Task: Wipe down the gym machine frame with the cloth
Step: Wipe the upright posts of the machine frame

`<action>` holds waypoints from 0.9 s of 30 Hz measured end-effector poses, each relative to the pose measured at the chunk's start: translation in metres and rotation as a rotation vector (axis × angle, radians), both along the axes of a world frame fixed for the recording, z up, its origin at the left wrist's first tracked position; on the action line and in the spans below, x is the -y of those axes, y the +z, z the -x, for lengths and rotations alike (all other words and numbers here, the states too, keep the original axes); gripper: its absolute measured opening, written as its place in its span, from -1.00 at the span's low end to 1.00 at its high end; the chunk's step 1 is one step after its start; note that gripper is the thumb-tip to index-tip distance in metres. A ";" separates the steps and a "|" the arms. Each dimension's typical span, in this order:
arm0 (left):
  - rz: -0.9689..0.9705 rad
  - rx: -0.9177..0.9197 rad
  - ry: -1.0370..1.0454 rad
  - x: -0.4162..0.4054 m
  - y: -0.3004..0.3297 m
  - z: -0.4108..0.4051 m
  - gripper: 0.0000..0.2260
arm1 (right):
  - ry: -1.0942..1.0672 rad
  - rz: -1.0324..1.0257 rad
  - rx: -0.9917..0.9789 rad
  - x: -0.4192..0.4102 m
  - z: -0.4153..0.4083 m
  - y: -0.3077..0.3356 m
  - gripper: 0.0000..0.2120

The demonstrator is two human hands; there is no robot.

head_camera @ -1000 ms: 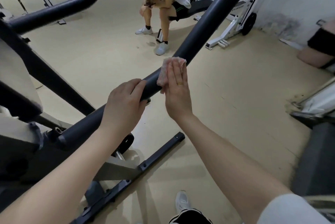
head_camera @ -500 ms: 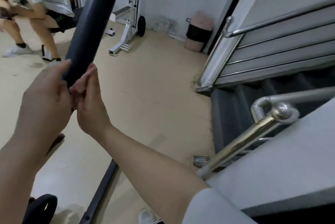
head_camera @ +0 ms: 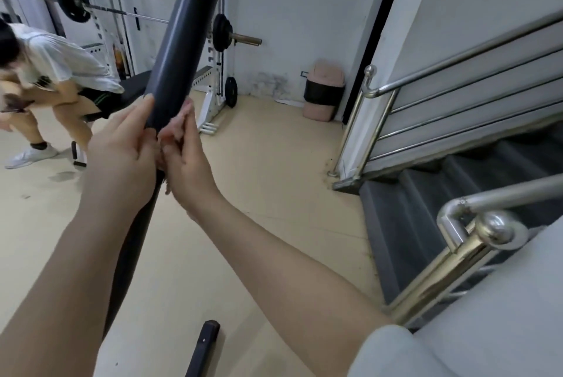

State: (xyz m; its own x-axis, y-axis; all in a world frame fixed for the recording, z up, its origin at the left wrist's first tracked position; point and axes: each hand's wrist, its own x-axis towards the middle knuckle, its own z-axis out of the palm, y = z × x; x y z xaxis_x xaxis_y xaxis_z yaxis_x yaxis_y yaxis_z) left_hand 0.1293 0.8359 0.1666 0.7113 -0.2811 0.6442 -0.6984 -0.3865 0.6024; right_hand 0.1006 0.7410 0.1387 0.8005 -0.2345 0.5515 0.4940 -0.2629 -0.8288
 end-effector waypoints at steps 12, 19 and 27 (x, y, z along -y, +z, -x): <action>-0.117 0.132 0.166 0.019 0.001 -0.013 -0.62 | -0.015 -0.119 -0.024 0.030 -0.041 0.043 -0.45; -0.143 0.117 0.172 0.017 0.008 -0.007 -0.55 | -0.062 -0.050 0.053 0.015 -0.036 0.024 -0.47; -0.200 0.186 0.051 0.027 0.028 -0.026 -0.50 | -0.087 -0.132 0.071 0.040 -0.059 0.068 -0.50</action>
